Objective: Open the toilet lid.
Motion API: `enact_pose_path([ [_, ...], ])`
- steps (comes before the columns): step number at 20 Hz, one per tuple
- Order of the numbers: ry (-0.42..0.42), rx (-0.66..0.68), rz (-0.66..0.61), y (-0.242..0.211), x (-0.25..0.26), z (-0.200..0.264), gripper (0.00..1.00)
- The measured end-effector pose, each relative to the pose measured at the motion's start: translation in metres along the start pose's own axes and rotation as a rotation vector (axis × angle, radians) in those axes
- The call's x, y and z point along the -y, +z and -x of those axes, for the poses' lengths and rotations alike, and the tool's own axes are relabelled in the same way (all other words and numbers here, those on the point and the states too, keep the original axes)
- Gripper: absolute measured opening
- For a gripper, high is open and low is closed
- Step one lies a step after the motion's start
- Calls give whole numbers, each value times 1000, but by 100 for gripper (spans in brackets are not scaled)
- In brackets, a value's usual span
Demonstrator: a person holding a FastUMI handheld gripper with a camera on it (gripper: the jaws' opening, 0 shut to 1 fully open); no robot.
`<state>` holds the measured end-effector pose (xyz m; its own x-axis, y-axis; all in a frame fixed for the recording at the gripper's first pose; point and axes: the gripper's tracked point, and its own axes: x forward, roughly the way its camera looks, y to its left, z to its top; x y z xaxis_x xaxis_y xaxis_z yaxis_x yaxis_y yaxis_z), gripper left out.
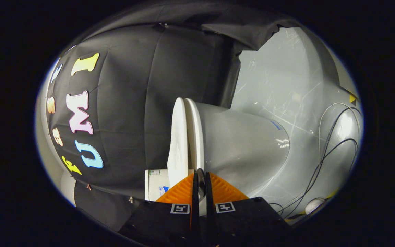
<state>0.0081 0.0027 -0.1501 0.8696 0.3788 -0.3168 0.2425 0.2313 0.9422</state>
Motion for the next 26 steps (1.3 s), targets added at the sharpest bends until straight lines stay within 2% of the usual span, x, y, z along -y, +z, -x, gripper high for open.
enact_pose_path([
  [1,-1,-3,4,1,0,-1,13],
  [2,-3,13,-6,3,6,-31,13],
  [4,0,2,-36,8,5,-9,5],
  [6,4,1,-42,2,2,0,5],
  [13,-40,4,67,1,-6,1,5],
  [16,-51,12,134,2,-19,6,5],
  [20,-109,29,239,1,-34,9,5],
  [26,-129,69,317,1,-69,17,5],
])
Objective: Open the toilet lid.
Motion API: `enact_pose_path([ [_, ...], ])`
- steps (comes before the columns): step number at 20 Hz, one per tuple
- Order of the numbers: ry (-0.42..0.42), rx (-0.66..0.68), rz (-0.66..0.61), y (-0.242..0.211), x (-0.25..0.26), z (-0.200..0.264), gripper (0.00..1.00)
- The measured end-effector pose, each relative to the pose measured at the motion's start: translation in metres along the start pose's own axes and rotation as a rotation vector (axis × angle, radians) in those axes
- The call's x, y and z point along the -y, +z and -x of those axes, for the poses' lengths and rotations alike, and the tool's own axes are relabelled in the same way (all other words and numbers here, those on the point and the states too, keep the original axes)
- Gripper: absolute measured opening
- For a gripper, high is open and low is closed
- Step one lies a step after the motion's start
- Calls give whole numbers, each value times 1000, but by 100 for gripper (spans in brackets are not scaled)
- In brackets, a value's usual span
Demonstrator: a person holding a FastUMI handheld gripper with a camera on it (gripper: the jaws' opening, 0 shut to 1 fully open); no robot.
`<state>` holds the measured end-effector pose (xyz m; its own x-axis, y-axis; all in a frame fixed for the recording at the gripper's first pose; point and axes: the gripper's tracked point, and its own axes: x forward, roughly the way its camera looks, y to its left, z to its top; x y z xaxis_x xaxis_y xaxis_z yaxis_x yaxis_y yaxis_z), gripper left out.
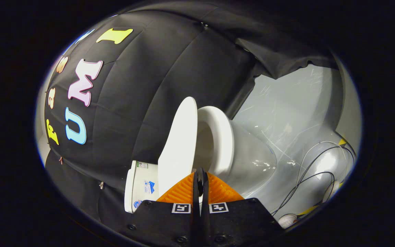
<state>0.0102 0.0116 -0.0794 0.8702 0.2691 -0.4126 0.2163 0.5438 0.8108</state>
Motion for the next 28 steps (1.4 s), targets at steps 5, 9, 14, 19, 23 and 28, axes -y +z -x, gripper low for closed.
enact_pose_path([
  [5,6,41,76,6,-45,14,5],
  [9,35,60,154,6,-104,28,5],
  [14,18,104,388,-3,-179,43,5],
  [19,-67,150,540,-20,-212,47,5],
  [23,-77,177,600,-32,-240,53,5],
  [28,-64,212,652,-53,-274,56,5],
])
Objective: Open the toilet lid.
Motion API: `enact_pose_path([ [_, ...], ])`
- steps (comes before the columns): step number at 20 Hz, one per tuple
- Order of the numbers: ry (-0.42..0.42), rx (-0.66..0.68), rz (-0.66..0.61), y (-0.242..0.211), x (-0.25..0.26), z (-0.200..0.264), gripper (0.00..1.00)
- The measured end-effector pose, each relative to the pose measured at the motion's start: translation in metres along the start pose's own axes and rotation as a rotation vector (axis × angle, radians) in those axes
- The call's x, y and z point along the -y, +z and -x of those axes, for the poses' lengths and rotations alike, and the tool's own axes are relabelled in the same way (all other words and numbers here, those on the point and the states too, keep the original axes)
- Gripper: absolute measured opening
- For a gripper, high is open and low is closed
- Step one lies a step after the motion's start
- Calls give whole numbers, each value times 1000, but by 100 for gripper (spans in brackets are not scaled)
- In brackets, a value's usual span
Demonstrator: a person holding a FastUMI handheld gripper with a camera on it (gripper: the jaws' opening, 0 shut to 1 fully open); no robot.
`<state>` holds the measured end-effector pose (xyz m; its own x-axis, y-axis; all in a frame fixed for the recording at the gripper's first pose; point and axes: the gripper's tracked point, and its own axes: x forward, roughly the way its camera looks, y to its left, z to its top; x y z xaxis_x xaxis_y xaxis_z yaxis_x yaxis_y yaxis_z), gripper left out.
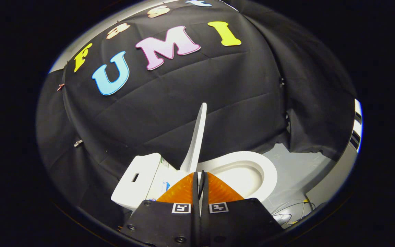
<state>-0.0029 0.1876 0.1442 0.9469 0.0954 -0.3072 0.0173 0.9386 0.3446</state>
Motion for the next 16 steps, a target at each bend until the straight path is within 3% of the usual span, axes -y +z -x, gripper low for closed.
enact_pose_path([
  [7,-61,48,110,3,-51,4,5],
  [16,-62,95,213,5,-127,2,5],
])
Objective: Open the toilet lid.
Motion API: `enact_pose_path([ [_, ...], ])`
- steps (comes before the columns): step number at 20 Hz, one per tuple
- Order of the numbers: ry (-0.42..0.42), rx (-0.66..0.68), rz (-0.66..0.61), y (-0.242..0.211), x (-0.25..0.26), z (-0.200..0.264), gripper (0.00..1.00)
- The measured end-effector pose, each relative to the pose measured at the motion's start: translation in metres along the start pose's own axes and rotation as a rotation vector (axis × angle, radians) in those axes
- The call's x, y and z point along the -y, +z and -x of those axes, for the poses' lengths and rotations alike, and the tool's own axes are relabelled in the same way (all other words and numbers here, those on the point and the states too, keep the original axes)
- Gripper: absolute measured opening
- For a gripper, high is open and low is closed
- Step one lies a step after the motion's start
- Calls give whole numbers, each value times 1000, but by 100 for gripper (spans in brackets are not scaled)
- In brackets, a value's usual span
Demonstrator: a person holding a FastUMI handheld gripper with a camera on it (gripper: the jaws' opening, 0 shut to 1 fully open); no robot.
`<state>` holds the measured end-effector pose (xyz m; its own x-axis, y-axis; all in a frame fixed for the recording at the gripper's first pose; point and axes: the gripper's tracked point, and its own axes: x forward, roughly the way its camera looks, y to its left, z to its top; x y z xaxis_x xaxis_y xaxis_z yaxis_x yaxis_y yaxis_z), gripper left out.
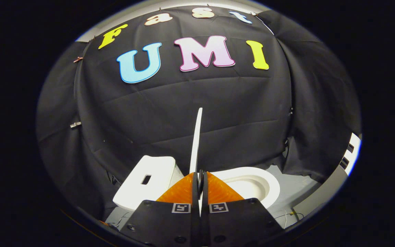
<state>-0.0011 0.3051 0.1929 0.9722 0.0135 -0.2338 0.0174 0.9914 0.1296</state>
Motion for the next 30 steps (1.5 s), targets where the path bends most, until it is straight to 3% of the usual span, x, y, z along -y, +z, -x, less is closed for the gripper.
enact_pose_path([
  [12,-30,38,131,-8,-75,2,5],
  [26,4,61,264,-29,-154,1,6],
  [30,11,66,260,-31,-155,0,8],
])
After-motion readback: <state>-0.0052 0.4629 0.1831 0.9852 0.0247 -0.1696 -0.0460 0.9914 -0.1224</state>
